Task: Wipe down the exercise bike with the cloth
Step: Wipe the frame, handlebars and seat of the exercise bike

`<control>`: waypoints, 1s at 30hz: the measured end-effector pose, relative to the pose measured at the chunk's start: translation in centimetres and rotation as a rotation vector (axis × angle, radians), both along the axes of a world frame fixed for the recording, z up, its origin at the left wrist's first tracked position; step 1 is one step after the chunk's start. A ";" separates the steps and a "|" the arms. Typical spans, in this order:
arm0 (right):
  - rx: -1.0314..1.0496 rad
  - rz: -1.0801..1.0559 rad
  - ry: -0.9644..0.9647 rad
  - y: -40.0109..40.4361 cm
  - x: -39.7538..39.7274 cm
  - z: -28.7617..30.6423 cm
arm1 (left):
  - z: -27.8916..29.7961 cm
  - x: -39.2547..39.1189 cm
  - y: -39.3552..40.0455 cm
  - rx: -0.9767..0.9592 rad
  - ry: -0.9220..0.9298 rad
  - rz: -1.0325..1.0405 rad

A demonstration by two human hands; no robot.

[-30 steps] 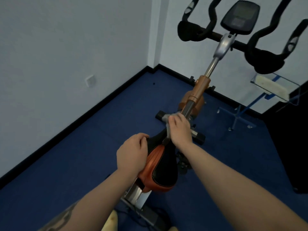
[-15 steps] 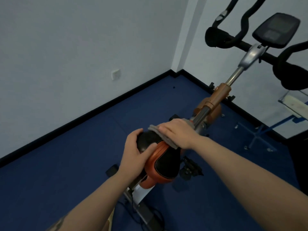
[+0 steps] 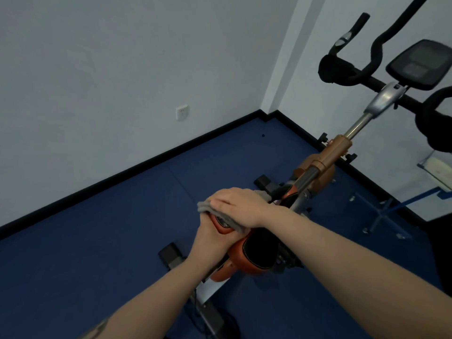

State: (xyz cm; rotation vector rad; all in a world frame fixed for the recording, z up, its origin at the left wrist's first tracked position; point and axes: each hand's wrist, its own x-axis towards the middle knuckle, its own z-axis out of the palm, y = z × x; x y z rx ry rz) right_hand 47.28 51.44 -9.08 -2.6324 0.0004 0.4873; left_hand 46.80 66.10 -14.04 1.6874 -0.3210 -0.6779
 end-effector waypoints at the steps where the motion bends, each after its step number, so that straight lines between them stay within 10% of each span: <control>1: 0.037 0.003 0.030 -0.3 0.4 0.0 | 0.1 0.3 0.0 0.001 0.000 -0.016; 15: -0.039 -0.049 0.289 -0.4 3.1 0.4 | -0.4 3.1 0.9 0.135 0.242 -0.349; 30: -0.128 -0.074 -0.076 -1.3 -0.9 0.0 | -0.9 4.4 0.8 0.057 0.102 -0.455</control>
